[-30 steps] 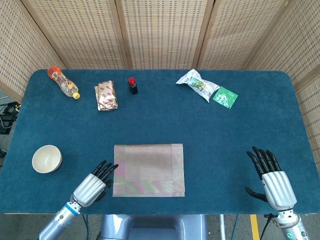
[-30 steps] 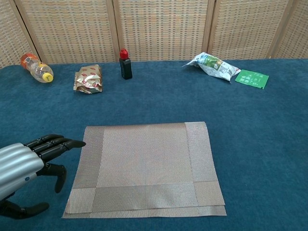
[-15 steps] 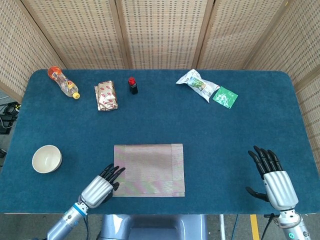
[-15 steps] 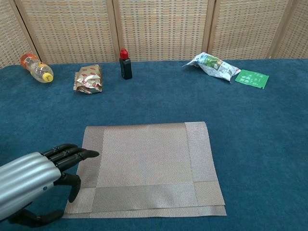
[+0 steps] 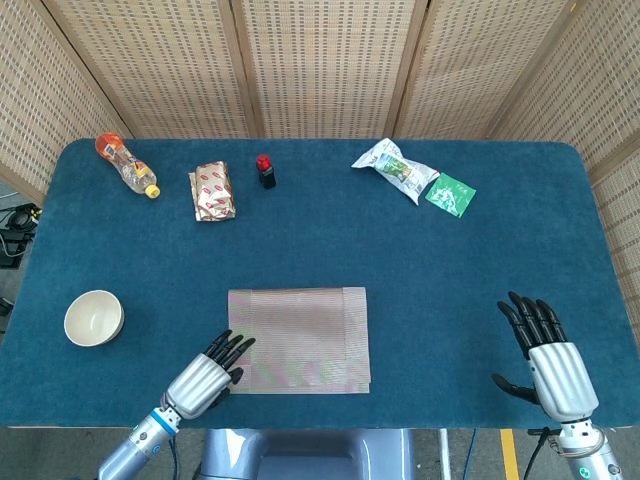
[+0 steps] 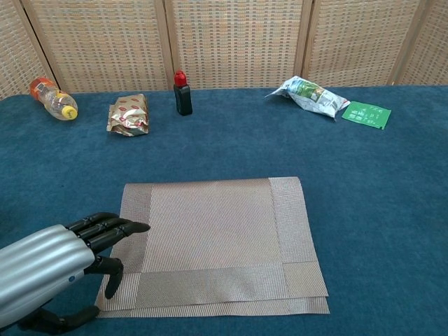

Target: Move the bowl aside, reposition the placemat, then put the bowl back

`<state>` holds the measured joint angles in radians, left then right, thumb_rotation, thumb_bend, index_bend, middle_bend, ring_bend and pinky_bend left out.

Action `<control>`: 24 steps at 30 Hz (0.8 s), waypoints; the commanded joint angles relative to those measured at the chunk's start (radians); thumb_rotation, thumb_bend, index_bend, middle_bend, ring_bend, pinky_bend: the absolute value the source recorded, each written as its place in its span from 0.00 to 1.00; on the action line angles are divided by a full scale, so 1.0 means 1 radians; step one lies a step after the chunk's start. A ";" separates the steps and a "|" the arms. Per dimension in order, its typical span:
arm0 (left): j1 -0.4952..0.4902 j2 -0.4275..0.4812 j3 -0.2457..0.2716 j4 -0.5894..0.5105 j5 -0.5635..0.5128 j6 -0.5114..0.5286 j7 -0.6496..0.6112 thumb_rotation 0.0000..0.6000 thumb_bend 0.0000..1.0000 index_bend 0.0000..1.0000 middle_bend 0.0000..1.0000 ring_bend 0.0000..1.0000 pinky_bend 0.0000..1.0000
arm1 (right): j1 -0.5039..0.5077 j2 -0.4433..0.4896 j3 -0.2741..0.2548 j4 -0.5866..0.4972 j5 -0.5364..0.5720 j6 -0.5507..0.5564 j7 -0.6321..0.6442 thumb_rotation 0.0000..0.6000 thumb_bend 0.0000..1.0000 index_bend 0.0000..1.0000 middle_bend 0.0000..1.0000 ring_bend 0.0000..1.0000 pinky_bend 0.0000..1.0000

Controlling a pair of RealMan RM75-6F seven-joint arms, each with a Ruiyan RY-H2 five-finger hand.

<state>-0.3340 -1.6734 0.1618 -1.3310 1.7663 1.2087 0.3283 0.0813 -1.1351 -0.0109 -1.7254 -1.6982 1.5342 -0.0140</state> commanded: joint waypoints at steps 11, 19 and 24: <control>0.002 -0.017 0.001 0.021 -0.010 -0.005 0.015 1.00 0.40 0.52 0.00 0.00 0.00 | -0.002 0.003 0.000 -0.004 -0.002 0.004 0.000 1.00 0.09 0.00 0.00 0.00 0.00; 0.001 -0.025 0.001 0.029 -0.010 -0.001 0.010 1.00 0.47 0.54 0.00 0.00 0.00 | -0.004 0.004 0.000 -0.005 -0.003 0.006 0.000 1.00 0.09 0.00 0.00 0.00 0.00; 0.002 -0.026 0.001 0.033 -0.012 0.001 0.010 1.00 0.48 0.54 0.00 0.00 0.00 | -0.004 0.004 0.001 -0.005 -0.002 0.006 0.001 1.00 0.09 0.00 0.00 0.00 0.00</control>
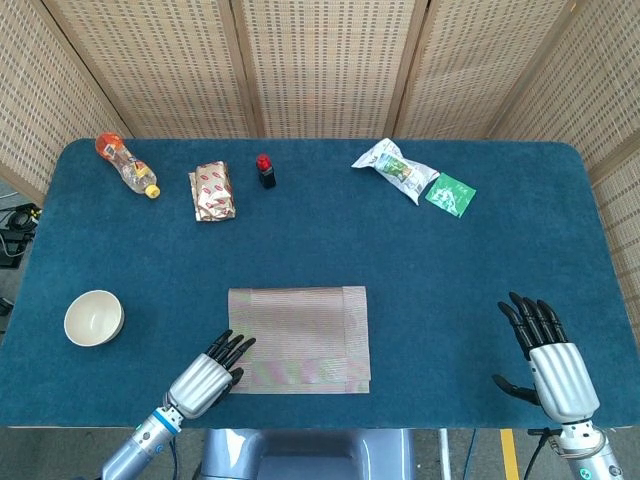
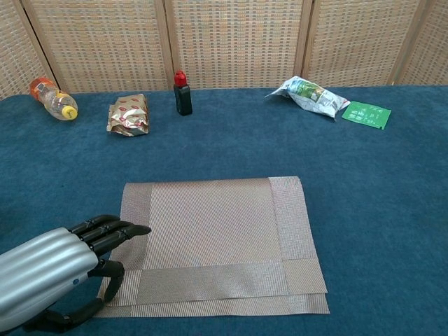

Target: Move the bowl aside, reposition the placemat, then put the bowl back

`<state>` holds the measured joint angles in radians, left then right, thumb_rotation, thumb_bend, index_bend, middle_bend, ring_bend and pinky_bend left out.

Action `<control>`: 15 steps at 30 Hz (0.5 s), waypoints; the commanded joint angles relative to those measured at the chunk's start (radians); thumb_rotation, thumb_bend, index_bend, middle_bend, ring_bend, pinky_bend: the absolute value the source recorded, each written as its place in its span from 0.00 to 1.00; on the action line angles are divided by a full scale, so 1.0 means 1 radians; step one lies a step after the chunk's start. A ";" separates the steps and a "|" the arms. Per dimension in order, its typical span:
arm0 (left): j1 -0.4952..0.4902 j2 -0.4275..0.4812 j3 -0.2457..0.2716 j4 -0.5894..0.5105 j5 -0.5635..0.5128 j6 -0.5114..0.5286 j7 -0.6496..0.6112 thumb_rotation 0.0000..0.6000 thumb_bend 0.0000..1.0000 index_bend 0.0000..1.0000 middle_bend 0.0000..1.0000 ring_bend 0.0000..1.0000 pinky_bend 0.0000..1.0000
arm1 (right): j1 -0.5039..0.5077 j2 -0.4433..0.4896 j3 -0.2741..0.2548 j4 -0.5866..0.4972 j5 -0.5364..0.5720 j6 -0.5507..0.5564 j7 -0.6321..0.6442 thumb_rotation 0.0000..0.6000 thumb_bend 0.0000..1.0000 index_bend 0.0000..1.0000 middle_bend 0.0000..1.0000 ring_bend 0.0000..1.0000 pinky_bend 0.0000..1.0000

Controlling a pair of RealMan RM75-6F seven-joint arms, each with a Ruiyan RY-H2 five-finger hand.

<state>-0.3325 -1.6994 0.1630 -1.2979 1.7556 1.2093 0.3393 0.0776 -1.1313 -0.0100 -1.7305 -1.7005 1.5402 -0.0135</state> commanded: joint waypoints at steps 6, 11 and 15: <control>0.000 0.003 -0.002 -0.002 0.001 0.009 -0.002 1.00 0.48 0.57 0.00 0.00 0.00 | 0.000 0.000 0.000 0.000 0.000 -0.001 -0.001 1.00 0.09 0.00 0.00 0.00 0.00; -0.004 0.017 -0.022 -0.021 -0.006 0.025 -0.012 1.00 0.48 0.58 0.00 0.00 0.00 | 0.000 0.001 0.000 0.000 0.001 0.000 0.001 1.00 0.09 0.00 0.00 0.00 0.00; -0.018 0.039 -0.045 -0.051 -0.007 0.034 -0.004 1.00 0.48 0.58 0.00 0.00 0.00 | 0.000 0.000 0.000 0.001 0.002 -0.003 0.001 1.00 0.09 0.00 0.00 0.00 0.00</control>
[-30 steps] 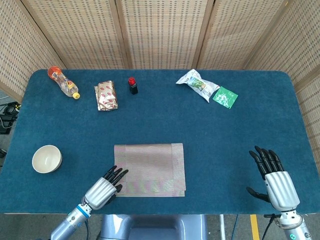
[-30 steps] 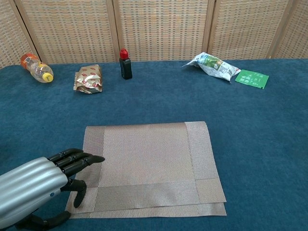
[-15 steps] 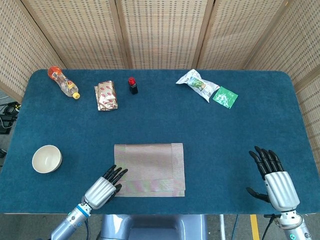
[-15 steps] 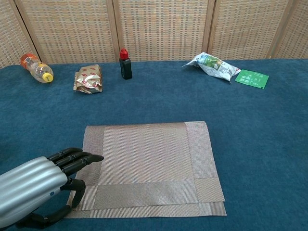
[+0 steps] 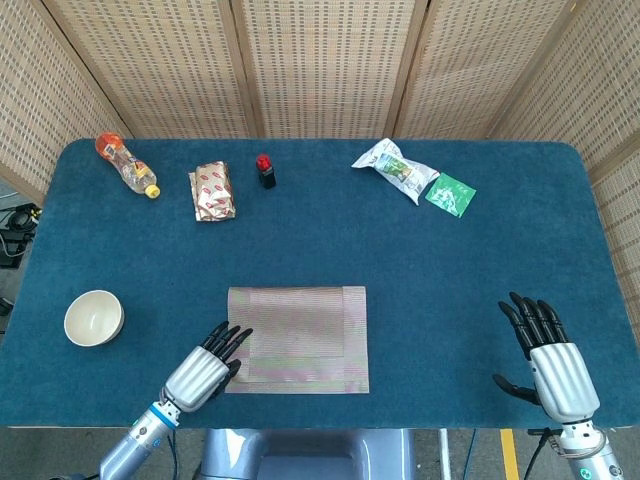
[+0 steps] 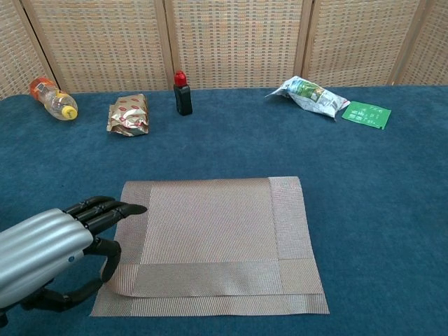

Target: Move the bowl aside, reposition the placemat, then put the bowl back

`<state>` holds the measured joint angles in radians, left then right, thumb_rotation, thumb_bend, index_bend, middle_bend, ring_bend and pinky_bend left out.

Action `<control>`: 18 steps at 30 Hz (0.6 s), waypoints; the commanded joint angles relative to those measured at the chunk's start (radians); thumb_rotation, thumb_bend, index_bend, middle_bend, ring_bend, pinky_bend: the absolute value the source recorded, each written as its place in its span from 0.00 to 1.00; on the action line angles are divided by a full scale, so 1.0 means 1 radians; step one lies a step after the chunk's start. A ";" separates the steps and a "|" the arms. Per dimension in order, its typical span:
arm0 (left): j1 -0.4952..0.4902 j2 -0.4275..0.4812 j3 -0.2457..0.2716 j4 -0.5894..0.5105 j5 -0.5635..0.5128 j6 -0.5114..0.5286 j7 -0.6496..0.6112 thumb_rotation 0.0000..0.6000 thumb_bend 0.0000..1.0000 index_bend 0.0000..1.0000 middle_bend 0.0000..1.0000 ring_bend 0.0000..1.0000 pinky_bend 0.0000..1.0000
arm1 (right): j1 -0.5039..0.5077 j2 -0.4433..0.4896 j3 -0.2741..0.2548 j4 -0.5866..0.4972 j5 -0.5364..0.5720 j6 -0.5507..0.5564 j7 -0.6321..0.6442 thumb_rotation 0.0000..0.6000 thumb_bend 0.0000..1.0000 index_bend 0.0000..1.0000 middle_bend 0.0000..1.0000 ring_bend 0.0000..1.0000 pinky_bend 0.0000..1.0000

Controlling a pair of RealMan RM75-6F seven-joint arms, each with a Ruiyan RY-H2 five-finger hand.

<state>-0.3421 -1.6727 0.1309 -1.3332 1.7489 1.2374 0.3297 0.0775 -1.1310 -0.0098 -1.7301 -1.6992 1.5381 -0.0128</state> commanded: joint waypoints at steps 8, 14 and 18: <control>-0.072 0.079 -0.107 -0.115 -0.034 -0.022 0.043 1.00 0.48 0.57 0.00 0.00 0.00 | 0.005 0.003 0.015 0.008 0.031 -0.010 0.011 1.00 0.09 0.00 0.00 0.00 0.00; -0.149 0.128 -0.225 -0.183 -0.106 -0.086 0.071 1.00 0.48 0.57 0.00 0.00 0.00 | 0.013 0.006 0.032 0.016 0.062 -0.022 0.022 1.00 0.09 0.00 0.00 0.00 0.00; -0.208 0.147 -0.317 -0.187 -0.173 -0.133 0.081 1.00 0.48 0.58 0.00 0.00 0.00 | 0.022 0.001 0.043 0.026 0.092 -0.045 0.022 1.00 0.09 0.00 0.00 0.00 0.00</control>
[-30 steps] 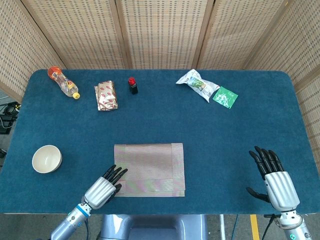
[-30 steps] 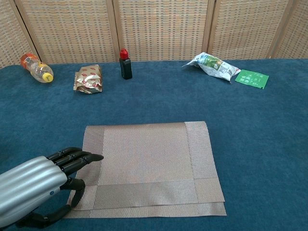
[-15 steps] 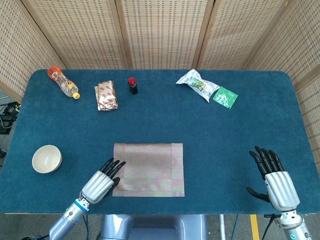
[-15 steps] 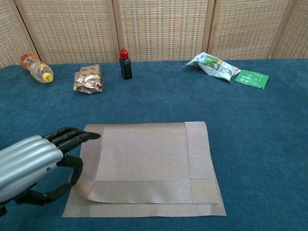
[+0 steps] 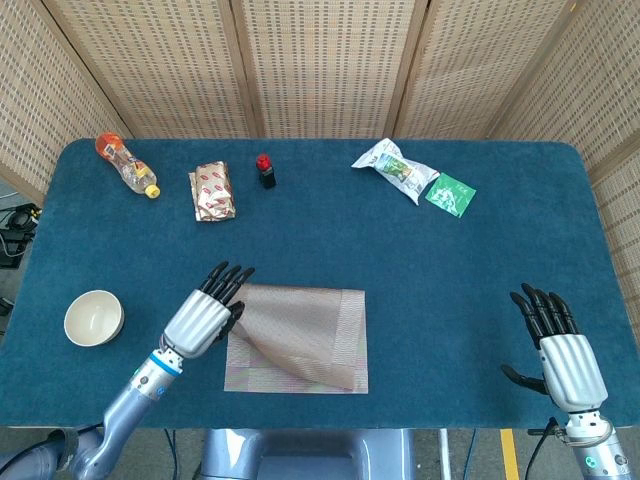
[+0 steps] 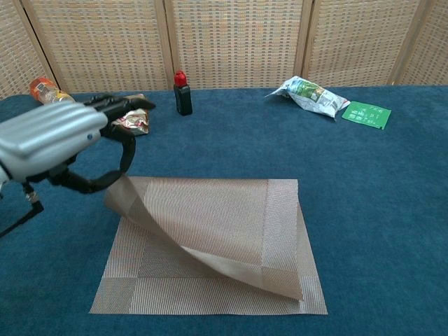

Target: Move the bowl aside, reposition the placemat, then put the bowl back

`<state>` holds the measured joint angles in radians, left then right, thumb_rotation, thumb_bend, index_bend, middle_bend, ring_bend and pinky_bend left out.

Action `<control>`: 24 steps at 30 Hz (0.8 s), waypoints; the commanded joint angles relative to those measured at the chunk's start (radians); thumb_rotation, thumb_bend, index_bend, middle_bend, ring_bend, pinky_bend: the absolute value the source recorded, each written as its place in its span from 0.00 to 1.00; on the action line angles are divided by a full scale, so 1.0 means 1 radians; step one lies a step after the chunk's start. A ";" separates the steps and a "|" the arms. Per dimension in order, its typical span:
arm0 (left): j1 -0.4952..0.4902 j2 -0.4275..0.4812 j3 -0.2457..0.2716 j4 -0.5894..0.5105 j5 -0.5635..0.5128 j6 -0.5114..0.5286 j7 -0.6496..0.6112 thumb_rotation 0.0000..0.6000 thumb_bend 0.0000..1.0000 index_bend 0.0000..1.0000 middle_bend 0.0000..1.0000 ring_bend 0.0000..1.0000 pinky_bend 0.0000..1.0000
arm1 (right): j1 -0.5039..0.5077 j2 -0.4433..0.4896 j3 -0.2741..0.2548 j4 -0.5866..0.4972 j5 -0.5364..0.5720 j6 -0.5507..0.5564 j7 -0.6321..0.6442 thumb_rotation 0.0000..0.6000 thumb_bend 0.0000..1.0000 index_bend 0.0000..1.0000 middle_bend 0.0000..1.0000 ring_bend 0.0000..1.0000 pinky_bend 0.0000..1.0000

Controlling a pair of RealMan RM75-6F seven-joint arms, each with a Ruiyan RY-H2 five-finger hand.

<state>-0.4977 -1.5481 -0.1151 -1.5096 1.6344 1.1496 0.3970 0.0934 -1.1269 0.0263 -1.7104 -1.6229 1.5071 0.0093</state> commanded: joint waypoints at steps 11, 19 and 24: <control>-0.278 0.025 -0.297 0.237 -0.324 -0.251 0.092 1.00 0.48 0.59 0.00 0.00 0.00 | 0.021 -0.024 0.044 0.032 0.086 -0.036 -0.032 1.00 0.09 0.00 0.00 0.00 0.00; -0.358 -0.046 -0.310 0.418 -0.513 -0.325 0.188 1.00 0.27 0.13 0.00 0.00 0.00 | 0.034 -0.037 0.050 0.046 0.112 -0.064 -0.043 1.00 0.09 0.00 0.00 0.00 0.00; -0.354 -0.068 -0.282 0.455 -0.561 -0.311 0.204 1.00 0.18 0.00 0.00 0.00 0.00 | 0.036 -0.041 0.052 0.053 0.125 -0.073 -0.043 1.00 0.09 0.00 0.00 0.00 0.00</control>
<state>-0.8506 -1.6092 -0.4056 -1.0620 1.0813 0.8342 0.6050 0.1291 -1.1671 0.0783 -1.6582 -1.4989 1.4354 -0.0336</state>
